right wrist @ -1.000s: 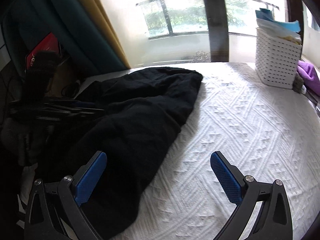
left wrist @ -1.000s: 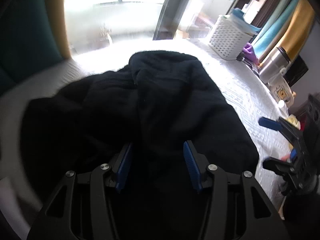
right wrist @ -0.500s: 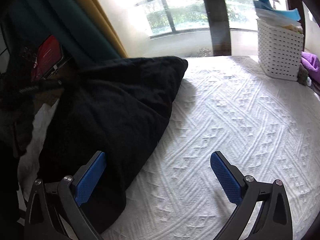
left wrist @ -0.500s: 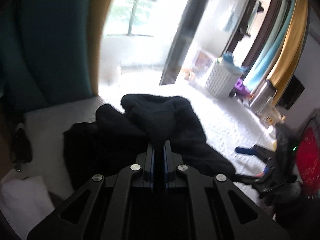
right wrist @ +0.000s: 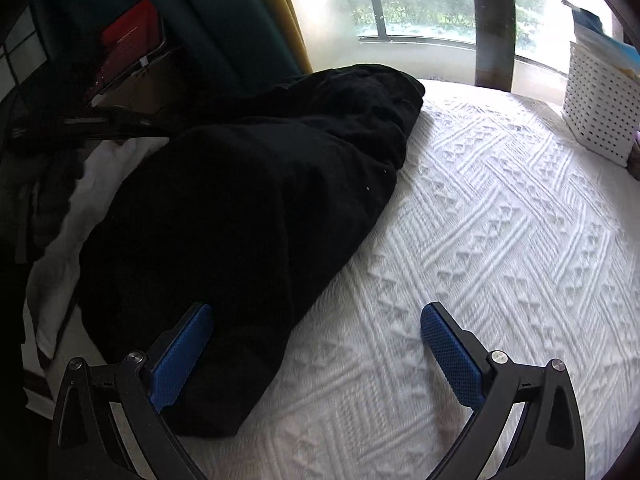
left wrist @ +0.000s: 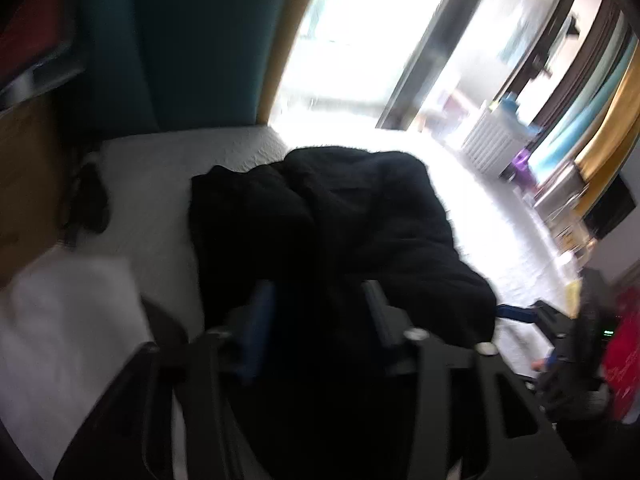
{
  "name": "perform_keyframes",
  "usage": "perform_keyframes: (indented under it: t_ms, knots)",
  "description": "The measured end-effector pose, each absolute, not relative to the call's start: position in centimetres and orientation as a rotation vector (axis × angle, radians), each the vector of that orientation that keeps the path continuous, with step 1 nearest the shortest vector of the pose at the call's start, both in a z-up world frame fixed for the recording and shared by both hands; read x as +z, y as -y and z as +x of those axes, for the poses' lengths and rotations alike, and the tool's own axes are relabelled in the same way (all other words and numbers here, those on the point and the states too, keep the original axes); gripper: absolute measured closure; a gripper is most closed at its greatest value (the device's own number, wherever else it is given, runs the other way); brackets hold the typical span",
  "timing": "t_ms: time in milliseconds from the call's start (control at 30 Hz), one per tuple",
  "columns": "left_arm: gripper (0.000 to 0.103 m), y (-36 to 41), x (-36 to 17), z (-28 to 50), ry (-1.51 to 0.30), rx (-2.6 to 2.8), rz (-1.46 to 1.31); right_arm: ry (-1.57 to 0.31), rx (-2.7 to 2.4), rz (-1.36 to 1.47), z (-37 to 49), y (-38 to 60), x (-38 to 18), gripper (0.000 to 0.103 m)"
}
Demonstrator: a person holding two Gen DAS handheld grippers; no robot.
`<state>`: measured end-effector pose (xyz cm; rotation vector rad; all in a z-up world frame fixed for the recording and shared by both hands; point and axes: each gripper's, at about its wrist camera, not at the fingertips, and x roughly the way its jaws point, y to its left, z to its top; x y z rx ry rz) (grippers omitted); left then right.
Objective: Fold small clothes
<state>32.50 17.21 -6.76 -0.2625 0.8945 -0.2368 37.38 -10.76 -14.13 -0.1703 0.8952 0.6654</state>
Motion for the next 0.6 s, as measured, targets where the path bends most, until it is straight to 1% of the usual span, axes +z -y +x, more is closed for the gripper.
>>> perform_keyframes:
  t_ms: [133,267,400,433,467,500,533,567,600]
  knots:
    - [0.051,-15.6,-6.8,28.5,-0.896,-0.304,-0.247,-0.847,0.670,-0.167,36.3,10.8,-13.1,0.000]
    - [0.051,-12.2,-9.2,26.0,-0.954,-0.369,-0.207,-0.785,0.706,-0.174,34.9,9.6,-11.6,0.000]
    - [0.051,-11.2,-10.9,24.8,-0.950,-0.350,-0.211,-0.764,0.760,-0.219,32.9,8.6,-11.2,0.000]
    - [0.052,-11.3,-11.4,24.5,-0.944,-0.346,-0.218,-0.766,0.759,-0.243,32.5,8.2,-11.5,0.000]
    - [0.056,-11.3,-11.6,24.2,-0.932,-0.343,-0.213,-0.769,0.763,-0.271,32.0,7.7,-11.9,0.001]
    - [0.072,-11.2,-11.8,23.9,-0.921,-0.339,-0.207,-0.765,0.774,-0.295,31.5,7.1,-12.2,0.012]
    - [0.083,-11.4,-12.0,23.8,-0.922,-0.329,-0.201,-0.760,0.782,-0.316,31.1,6.6,-12.6,0.028]
    - [0.084,-11.9,-12.1,23.6,-0.921,-0.323,-0.217,-0.754,0.780,-0.344,30.8,6.0,-13.0,0.035]
    - [0.091,-12.5,-12.0,23.4,-0.909,-0.328,-0.239,-0.739,0.767,-0.380,30.5,5.5,-13.5,0.049]
